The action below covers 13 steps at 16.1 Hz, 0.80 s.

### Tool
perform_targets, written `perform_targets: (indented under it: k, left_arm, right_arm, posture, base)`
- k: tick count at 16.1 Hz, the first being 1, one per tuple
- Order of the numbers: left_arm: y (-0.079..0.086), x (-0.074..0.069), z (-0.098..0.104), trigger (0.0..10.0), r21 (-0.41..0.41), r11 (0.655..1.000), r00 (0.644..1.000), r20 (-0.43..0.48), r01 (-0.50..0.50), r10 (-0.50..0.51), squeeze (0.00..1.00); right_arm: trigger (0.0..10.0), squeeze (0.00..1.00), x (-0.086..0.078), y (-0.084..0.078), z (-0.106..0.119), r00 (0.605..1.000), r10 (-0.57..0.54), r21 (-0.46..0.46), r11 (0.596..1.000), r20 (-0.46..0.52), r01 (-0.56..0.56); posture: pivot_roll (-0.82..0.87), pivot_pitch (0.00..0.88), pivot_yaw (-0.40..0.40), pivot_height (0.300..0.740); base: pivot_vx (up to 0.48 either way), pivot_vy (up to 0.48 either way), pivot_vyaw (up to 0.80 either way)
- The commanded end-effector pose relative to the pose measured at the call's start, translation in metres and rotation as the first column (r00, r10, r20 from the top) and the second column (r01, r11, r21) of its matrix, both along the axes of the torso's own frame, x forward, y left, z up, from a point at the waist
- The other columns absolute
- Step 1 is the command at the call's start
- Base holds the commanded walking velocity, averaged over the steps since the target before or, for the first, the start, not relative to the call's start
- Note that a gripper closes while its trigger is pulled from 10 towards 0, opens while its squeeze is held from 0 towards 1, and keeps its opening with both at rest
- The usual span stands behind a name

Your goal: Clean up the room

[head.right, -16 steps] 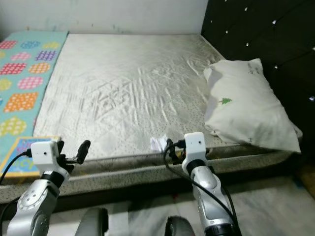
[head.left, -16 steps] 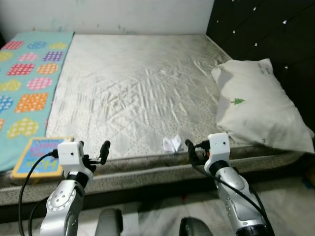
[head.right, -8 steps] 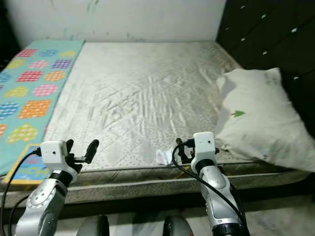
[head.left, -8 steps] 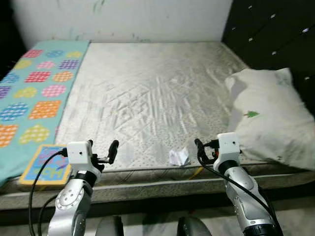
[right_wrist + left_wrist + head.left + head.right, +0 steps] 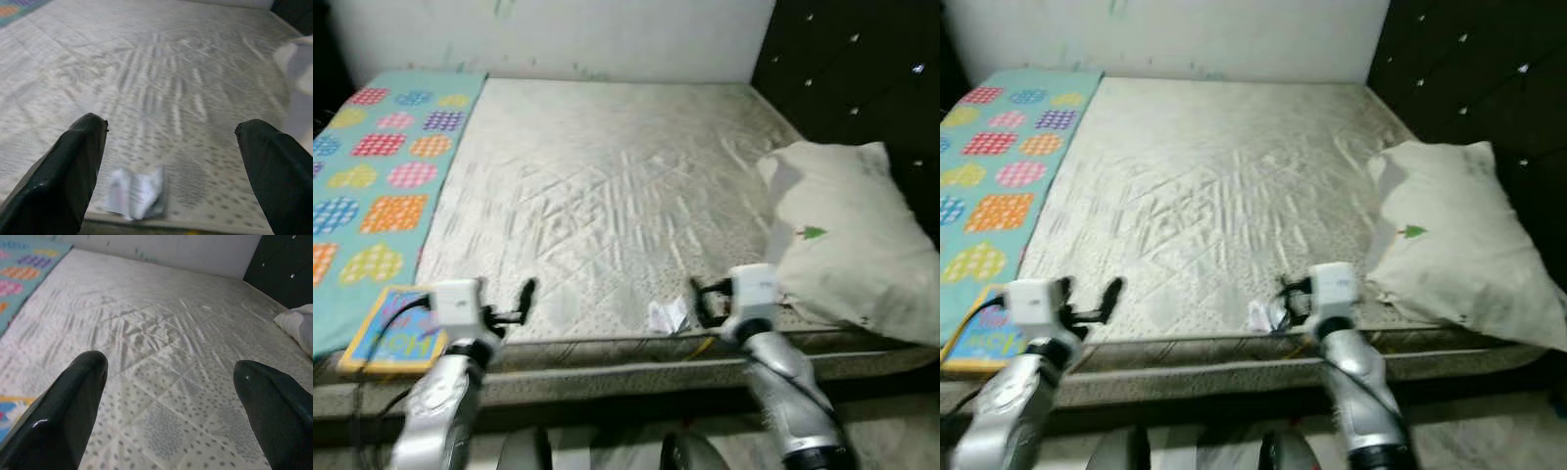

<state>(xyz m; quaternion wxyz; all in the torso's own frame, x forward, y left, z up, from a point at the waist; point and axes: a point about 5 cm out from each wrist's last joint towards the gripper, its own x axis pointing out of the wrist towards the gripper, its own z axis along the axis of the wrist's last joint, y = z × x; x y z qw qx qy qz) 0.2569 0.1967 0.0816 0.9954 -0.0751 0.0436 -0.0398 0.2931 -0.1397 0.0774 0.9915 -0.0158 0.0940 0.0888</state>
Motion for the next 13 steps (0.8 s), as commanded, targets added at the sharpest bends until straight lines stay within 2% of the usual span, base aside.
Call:
perform_targets:
  k: [1,13]
  left_arm:
    - [-0.0069,0.0021,0.0005,10.0,-0.012,1.0,1.0,0.001,0.02,-0.02,0.0]
    - [-0.0071,0.0008,-0.0019,10.0,-0.016,0.999,0.999,-0.013,0.029,-0.03,0.0]
  right_arm:
    - [10.0,0.0,0.0012,-0.0121,0.0005,0.999,-0.038,-0.014,0.999,-0.005,0.038]
    - [10.0,0.0,-0.0003,-0.0112,-0.0006,0.999,-0.034,-0.02,0.999,-0.008,0.034]
  posture:
    - [-0.1,0.0,-0.046,0.617]
    - [-0.1,0.0,-0.043,0.617]
  base:
    - [0.326,0.0,0.0]
    - [0.305,0.0,0.0]
